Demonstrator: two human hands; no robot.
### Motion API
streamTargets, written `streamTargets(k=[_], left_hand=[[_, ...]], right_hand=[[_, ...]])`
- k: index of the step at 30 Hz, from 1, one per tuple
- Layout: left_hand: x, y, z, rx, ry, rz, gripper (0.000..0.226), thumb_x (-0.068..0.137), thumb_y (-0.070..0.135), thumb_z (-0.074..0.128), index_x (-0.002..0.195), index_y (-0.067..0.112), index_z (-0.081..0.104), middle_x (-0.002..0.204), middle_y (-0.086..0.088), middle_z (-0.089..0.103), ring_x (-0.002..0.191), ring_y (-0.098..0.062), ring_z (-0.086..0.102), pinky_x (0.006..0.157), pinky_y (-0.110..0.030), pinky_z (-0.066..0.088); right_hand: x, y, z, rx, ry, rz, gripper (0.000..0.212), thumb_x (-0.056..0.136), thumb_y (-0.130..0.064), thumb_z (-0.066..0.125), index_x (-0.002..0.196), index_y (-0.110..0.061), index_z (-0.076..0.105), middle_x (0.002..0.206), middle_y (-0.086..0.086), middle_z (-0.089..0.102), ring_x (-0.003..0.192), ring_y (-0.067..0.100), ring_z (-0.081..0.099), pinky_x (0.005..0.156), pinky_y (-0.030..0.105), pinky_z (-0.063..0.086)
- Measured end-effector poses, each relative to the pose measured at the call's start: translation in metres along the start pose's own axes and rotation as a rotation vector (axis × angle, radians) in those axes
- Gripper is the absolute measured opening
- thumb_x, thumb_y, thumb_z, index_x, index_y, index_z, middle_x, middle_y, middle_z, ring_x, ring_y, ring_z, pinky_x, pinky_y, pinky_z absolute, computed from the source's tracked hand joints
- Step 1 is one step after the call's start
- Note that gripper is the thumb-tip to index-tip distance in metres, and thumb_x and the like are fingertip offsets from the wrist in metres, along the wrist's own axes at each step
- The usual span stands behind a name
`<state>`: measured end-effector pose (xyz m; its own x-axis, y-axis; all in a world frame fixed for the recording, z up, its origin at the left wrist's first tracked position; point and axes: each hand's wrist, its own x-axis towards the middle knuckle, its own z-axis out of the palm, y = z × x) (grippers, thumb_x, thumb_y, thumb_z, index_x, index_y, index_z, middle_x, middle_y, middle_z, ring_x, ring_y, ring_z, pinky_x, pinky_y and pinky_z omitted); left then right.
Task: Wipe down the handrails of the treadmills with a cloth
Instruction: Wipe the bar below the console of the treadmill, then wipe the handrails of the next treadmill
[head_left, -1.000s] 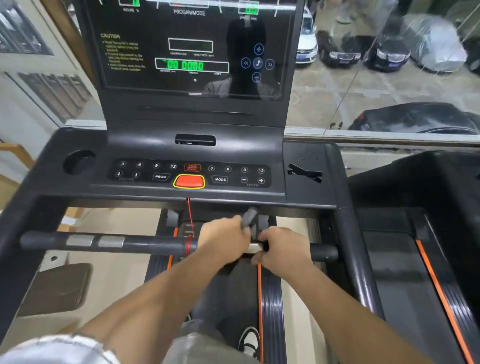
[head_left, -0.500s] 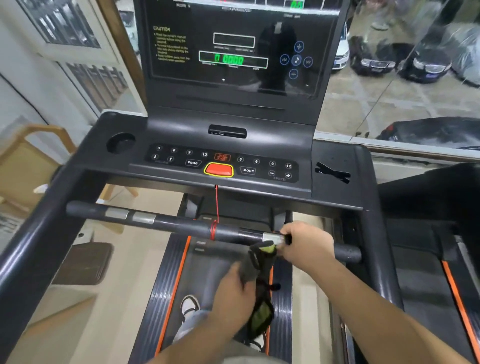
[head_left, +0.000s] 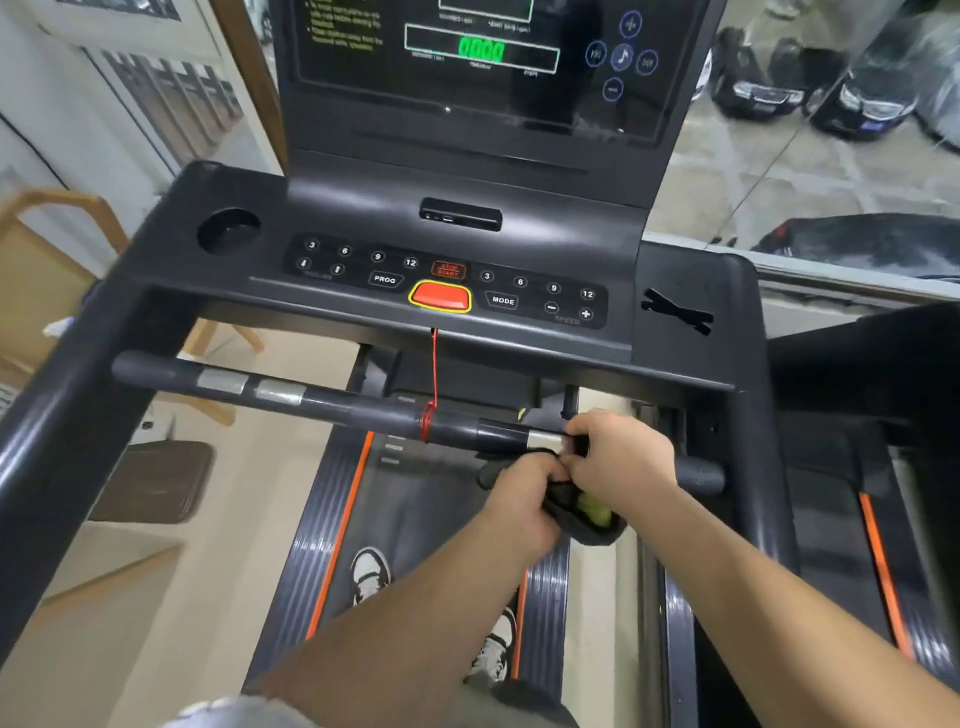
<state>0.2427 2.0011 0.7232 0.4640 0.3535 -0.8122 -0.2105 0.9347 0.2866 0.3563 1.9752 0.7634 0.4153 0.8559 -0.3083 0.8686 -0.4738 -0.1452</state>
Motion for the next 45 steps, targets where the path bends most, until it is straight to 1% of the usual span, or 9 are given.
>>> streamTargets(k=[4,11,18,24,30,33,37,41,45], left_hand=[[-0.015,0.011,-0.022,0.019,0.030,0.039,0.037,0.080,-0.006,0.048,0.112,-0.005,0.068,0.101,-0.023,0.073,0.090,-0.037,0.072,0.083,-0.047,0.059],[-0.012,0.012,-0.019,-0.084,0.154,0.128,0.020,0.090,-0.005,0.048,0.097,0.000,0.066,0.077,-0.016,0.072,0.069,-0.030,0.070,0.069,-0.039,0.058],[-0.015,-0.022,0.016,0.083,0.034,0.049,0.036,0.086,-0.003,0.051,0.118,-0.010,0.065,0.103,-0.023,0.075,0.087,-0.036,0.075,0.070,-0.039,0.062],[-0.031,0.021,-0.011,0.099,0.333,0.200,0.031,0.076,0.003,0.060,0.103,-0.010,0.067,0.086,-0.020,0.072,0.077,-0.037,0.072,0.067,-0.037,0.060],[-0.067,-0.005,0.063,0.315,0.160,0.128,0.017,0.086,0.005,0.062,0.101,-0.002,0.065,0.072,-0.014,0.074,0.060,-0.028,0.071,0.058,-0.031,0.055],[-0.084,0.025,0.079,0.602,0.282,0.582,0.009,0.086,0.010,0.069,0.085,0.003,0.064,0.060,-0.002,0.068,0.053,-0.016,0.062,0.054,-0.027,0.048],[-0.079,0.047,0.068,1.358,0.265,1.187,0.027,0.097,0.036,0.063,0.074,0.022,0.056,0.070,0.000,0.065,0.076,-0.022,0.062,0.071,-0.034,0.044],[-0.029,0.016,0.022,2.292,0.201,0.911,0.060,0.092,0.061,0.042,0.146,0.035,0.047,0.147,-0.004,0.054,0.138,-0.034,0.046,0.110,-0.059,0.037],[-0.011,0.000,0.014,2.553,0.109,0.890,0.089,0.077,0.051,0.050,0.160,0.031,0.026,0.158,-0.010,0.037,0.140,-0.042,0.033,0.106,-0.067,0.031]], right_hand=[[-0.002,0.006,-0.003,0.075,-0.085,-0.011,0.032,0.088,-0.052,0.069,0.114,-0.032,0.067,0.113,-0.011,0.063,0.107,0.018,0.060,0.083,0.034,0.054],[-0.016,0.054,-0.004,-0.051,-0.104,0.064,0.010,0.088,-0.035,0.066,0.091,-0.028,0.059,0.099,-0.007,0.055,0.092,0.019,0.058,0.077,0.038,0.056],[-0.014,0.058,-0.009,-0.090,-0.134,0.025,0.015,0.079,-0.018,0.060,0.091,-0.026,0.060,0.095,-0.007,0.056,0.095,0.021,0.059,0.075,0.033,0.055],[-0.020,0.060,-0.003,-0.010,-0.080,0.031,0.013,0.077,-0.014,0.055,0.087,-0.023,0.057,0.092,-0.006,0.052,0.088,0.021,0.055,0.070,0.031,0.052],[-0.044,0.082,-0.026,0.280,0.017,0.063,0.037,0.102,-0.030,0.055,0.138,-0.029,0.062,0.141,-0.009,0.061,0.132,0.018,0.053,0.108,0.035,0.046],[-0.059,0.108,-0.040,0.285,0.188,0.164,0.046,0.103,-0.035,0.053,0.148,-0.028,0.051,0.148,-0.008,0.052,0.139,0.016,0.043,0.110,0.038,0.043],[-0.065,0.134,-0.038,0.294,0.037,0.469,0.071,0.093,-0.052,0.065,0.146,-0.012,0.039,0.142,0.009,0.049,0.132,0.031,0.048,0.101,0.048,0.051],[-0.065,0.141,-0.032,0.319,-0.036,0.559,0.054,0.088,-0.049,0.068,0.124,-0.013,0.050,0.123,0.009,0.055,0.114,0.032,0.058,0.094,0.047,0.055],[-0.067,0.147,-0.028,0.414,0.018,0.600,0.049,0.084,-0.049,0.070,0.120,-0.023,0.050,0.109,0.001,0.063,0.101,0.027,0.064,0.087,0.046,0.058]])
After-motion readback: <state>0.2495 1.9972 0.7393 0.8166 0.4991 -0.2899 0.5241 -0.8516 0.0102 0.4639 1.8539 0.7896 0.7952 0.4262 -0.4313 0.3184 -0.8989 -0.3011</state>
